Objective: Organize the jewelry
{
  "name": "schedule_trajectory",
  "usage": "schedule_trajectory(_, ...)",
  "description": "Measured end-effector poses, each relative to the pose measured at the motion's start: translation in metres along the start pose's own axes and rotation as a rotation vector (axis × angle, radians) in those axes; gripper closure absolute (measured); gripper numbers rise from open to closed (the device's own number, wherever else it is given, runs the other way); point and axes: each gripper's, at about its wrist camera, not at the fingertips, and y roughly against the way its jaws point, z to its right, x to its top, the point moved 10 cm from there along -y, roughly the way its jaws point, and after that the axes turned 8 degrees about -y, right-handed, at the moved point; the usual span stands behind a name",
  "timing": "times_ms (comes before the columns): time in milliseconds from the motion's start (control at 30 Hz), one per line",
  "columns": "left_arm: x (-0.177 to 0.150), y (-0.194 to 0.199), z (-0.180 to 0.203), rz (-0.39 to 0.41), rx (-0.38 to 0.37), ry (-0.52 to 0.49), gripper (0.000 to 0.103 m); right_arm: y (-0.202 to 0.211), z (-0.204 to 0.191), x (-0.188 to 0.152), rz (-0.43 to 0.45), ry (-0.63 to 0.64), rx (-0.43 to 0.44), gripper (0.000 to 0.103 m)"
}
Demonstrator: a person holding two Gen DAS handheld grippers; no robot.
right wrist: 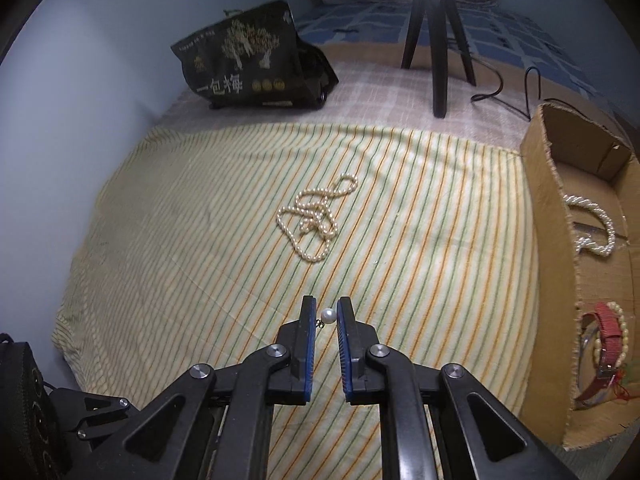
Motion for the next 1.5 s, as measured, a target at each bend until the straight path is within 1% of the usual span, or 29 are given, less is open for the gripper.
schedule_trajectory(133,0.009,0.008,0.000,0.028,0.003,0.004,0.096,0.018,0.003,0.003,0.035,0.000,-0.006,0.095)
schedule_trajectory(433,0.041,0.021,0.008,0.087,0.007,-0.016,0.096,0.058,0.029,0.011,0.120,-0.030,-0.032,0.095)
schedule_trajectory(700,0.077,0.037,0.036,0.153,0.018,-0.070,0.096,0.099,0.066,0.007,0.192,-0.078,-0.049,0.095)
schedule_trajectory(900,0.096,0.041,0.061,0.182,0.010,-0.105,0.096,0.127,0.099,0.004,0.246,-0.127,-0.072,0.095)
schedule_trajectory(1233,0.134,0.038,0.090,0.213,-0.019,-0.131,0.096,0.154,0.148,-0.001,0.296,-0.216,-0.094,0.095)
schedule_trajectory(1500,0.175,0.030,0.105,0.234,-0.033,-0.139,0.096,0.163,0.177,-0.011,0.305,-0.257,-0.116,0.095)
